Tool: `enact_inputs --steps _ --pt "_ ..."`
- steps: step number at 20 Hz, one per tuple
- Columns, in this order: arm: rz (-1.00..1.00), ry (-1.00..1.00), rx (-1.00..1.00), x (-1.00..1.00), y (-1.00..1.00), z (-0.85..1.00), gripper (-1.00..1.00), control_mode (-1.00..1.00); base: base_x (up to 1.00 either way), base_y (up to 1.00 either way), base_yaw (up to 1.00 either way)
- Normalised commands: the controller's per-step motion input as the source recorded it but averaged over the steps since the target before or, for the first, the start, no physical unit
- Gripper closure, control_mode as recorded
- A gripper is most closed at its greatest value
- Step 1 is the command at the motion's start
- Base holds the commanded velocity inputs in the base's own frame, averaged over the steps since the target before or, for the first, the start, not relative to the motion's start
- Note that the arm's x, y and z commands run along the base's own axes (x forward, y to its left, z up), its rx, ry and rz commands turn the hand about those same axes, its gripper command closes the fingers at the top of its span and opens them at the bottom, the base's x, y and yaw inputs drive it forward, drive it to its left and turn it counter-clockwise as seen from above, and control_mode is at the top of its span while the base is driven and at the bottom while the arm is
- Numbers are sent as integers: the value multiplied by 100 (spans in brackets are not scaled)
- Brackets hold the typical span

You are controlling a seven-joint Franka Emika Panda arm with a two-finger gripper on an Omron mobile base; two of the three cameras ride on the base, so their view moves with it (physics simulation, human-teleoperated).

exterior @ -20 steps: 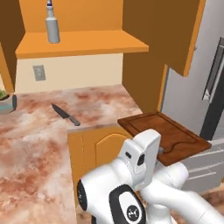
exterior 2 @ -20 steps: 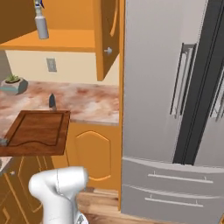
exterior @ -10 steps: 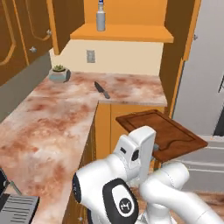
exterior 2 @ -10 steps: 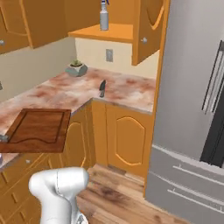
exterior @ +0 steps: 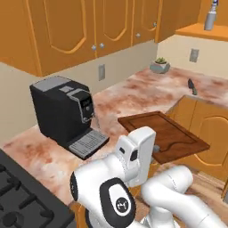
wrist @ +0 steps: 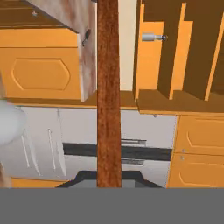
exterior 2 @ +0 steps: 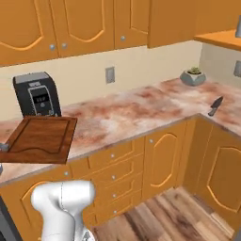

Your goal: Move the cutting board and knife to the sink. Then move spray from the cabinet to the counter.

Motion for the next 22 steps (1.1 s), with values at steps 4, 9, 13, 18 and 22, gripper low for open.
enact_inputs --steps 4,9,13,18,22 --pt "0 0 0 0 0 0 100 100 -42 10 92" --pt "0 0 0 0 0 0 100 100 -39 1 94" --pt "0 0 0 0 0 0 100 100 -26 19 96" --pt "0 0 0 0 0 0 100 100 -2 32 97" --pt "0 0 0 0 0 0 100 100 0 31 94"
